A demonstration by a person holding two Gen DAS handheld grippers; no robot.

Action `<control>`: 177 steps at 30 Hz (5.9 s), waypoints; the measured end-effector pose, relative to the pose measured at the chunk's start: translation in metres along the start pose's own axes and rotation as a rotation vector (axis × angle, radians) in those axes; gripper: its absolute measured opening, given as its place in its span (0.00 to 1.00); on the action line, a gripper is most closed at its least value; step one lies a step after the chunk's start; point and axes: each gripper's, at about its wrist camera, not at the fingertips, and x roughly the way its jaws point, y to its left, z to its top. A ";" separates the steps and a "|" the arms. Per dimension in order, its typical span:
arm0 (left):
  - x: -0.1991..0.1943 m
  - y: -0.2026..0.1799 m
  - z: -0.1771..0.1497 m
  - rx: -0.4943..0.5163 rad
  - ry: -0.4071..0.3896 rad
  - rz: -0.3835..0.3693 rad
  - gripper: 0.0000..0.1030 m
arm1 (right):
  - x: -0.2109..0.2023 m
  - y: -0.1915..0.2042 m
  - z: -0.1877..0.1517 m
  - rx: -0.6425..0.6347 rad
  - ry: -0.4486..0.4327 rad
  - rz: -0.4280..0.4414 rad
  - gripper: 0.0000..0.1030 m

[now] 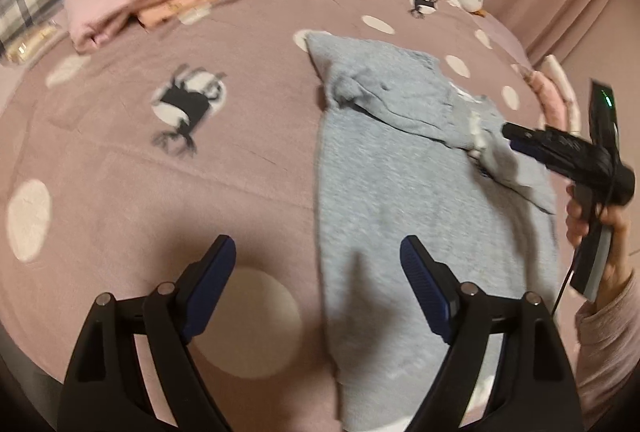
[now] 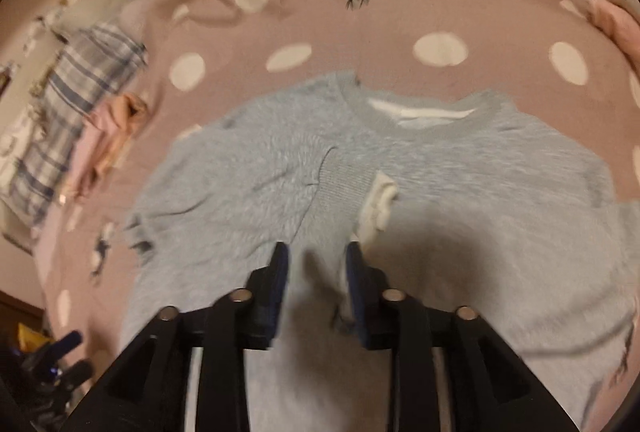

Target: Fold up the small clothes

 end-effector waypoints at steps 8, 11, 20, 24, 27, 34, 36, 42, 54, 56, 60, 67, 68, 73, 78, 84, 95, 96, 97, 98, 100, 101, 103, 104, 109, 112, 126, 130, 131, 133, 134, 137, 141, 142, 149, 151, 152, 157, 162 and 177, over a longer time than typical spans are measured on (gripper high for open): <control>0.007 -0.011 -0.021 -0.022 0.068 -0.057 0.85 | -0.061 -0.063 -0.055 0.108 -0.050 -0.100 0.52; 0.009 -0.015 -0.031 -0.013 0.088 -0.056 0.85 | -0.080 -0.085 -0.079 0.173 -0.046 -0.154 0.52; 0.021 -0.029 -0.052 -0.006 0.140 -0.114 0.86 | -0.105 -0.137 -0.144 0.343 -0.010 -0.207 0.52; 0.021 -0.031 -0.056 -0.015 0.153 -0.175 0.86 | -0.104 -0.142 -0.161 0.375 0.025 -0.113 0.52; 0.022 -0.035 -0.059 -0.004 0.157 -0.200 0.86 | -0.102 -0.134 -0.168 0.355 0.041 -0.038 0.54; 0.034 -0.035 -0.045 -0.045 0.165 -0.294 0.86 | -0.090 -0.128 -0.160 0.353 0.018 0.065 0.55; 0.037 -0.033 -0.040 -0.068 0.163 -0.322 0.86 | -0.086 -0.131 -0.156 0.370 0.007 0.091 0.55; 0.031 -0.035 -0.045 -0.071 0.172 -0.356 0.78 | -0.085 -0.133 -0.164 0.406 0.016 0.173 0.55; 0.020 -0.013 -0.073 -0.119 0.223 -0.436 0.55 | -0.109 -0.125 -0.205 0.386 0.128 0.263 0.55; 0.022 -0.013 -0.072 -0.127 0.227 -0.442 0.55 | -0.111 -0.123 -0.210 0.365 0.155 0.265 0.55; 0.025 -0.017 -0.070 -0.124 0.227 -0.441 0.54 | -0.109 -0.122 -0.213 0.378 0.143 0.273 0.55; 0.023 -0.028 -0.068 -0.094 0.221 -0.316 0.30 | -0.102 -0.109 -0.202 0.344 0.123 0.228 0.49; 0.022 -0.029 -0.067 -0.095 0.222 -0.327 0.25 | -0.102 -0.105 -0.200 0.314 0.125 0.201 0.43; 0.012 -0.026 -0.056 -0.160 0.202 -0.496 0.20 | -0.109 -0.093 -0.191 0.261 0.089 0.214 0.28; 0.003 -0.027 -0.029 -0.200 0.123 -0.603 0.18 | -0.125 -0.092 -0.169 0.276 -0.026 0.310 0.27; 0.009 -0.035 0.003 -0.253 0.037 -0.686 0.16 | -0.132 -0.092 -0.132 0.308 -0.152 0.407 0.27; 0.028 -0.040 0.103 -0.270 -0.040 -0.684 0.16 | -0.136 -0.103 -0.051 0.345 -0.288 0.439 0.27; 0.033 -0.040 0.111 -0.271 -0.041 -0.677 0.16 | -0.134 -0.107 -0.044 0.355 -0.294 0.428 0.27; 0.039 -0.042 0.123 -0.274 -0.037 -0.667 0.16 | -0.131 -0.111 -0.039 0.364 -0.296 0.421 0.27; 0.045 -0.042 0.131 -0.275 -0.031 -0.662 0.16 | -0.126 -0.115 -0.030 0.380 -0.297 0.418 0.27; 0.062 -0.045 0.150 -0.287 -0.020 -0.640 0.15 | -0.115 -0.123 -0.016 0.407 -0.294 0.407 0.27; 0.070 -0.047 0.158 -0.285 -0.015 -0.622 0.15 | -0.109 -0.125 -0.008 0.419 -0.289 0.389 0.27; 0.086 -0.050 0.171 -0.294 -0.002 -0.602 0.15 | -0.095 -0.131 0.007 0.451 -0.283 0.368 0.27; 0.091 -0.050 0.174 -0.298 0.003 -0.596 0.15 | -0.090 -0.133 0.012 0.461 -0.279 0.365 0.27; 0.143 -0.044 0.200 -0.399 0.087 -0.493 0.14 | -0.047 -0.148 0.036 0.554 -0.159 0.311 0.28; 0.179 -0.022 0.207 -0.565 0.152 -0.442 0.21 | -0.022 -0.172 0.036 0.710 -0.075 0.262 0.39; 0.189 -0.022 0.240 -0.519 0.170 -0.456 0.83 | -0.049 -0.233 0.000 0.965 -0.225 0.378 0.65; 0.172 -0.011 0.251 -0.538 0.080 -0.392 0.88 | -0.072 -0.214 -0.004 0.798 -0.233 0.297 0.65; 0.167 -0.009 0.250 -0.535 0.065 -0.383 0.88 | -0.079 -0.204 -0.005 0.739 -0.228 0.279 0.65; 0.159 -0.012 0.245 -0.461 0.057 -0.353 0.88 | -0.084 -0.187 -0.002 0.648 -0.223 0.251 0.65; 0.155 -0.017 0.240 -0.409 0.061 -0.330 0.87 | -0.088 -0.176 -0.003 0.579 -0.216 0.220 0.65; 0.143 -0.037 0.217 -0.220 0.075 -0.263 0.86 | -0.089 -0.141 -0.006 0.355 -0.177 0.027 0.65; 0.127 -0.067 0.177 0.057 0.006 -0.054 0.69 | -0.087 -0.112 -0.019 0.174 -0.147 -0.138 0.51; 0.126 -0.071 0.170 0.094 -0.005 -0.017 0.60 | -0.085 -0.108 -0.022 0.146 -0.143 -0.158 0.47; 0.149 -0.058 0.121 0.179 0.070 0.011 0.33 | -0.067 -0.103 -0.044 0.038 -0.075 -0.285 0.35; 0.144 -0.050 0.116 0.180 0.048 -0.015 0.32 | -0.056 -0.105 -0.052 0.028 -0.035 -0.316 0.31; 0.144 -0.047 0.117 0.170 0.053 -0.027 0.32 | -0.054 -0.108 -0.055 0.028 -0.033 -0.313 0.31; 0.116 -0.033 0.109 0.064 0.065 -0.111 0.50 | -0.059 -0.105 -0.055 0.026 -0.038 -0.330 0.30; 0.079 -0.018 0.093 -0.005 0.002 -0.104 0.90 | -0.081 -0.094 -0.070 0.020 -0.071 -0.299 0.36; 0.105 0.015 0.102 -0.291 0.064 -0.332 0.92 | -0.099 -0.065 -0.095 0.041 -0.082 -0.163 0.44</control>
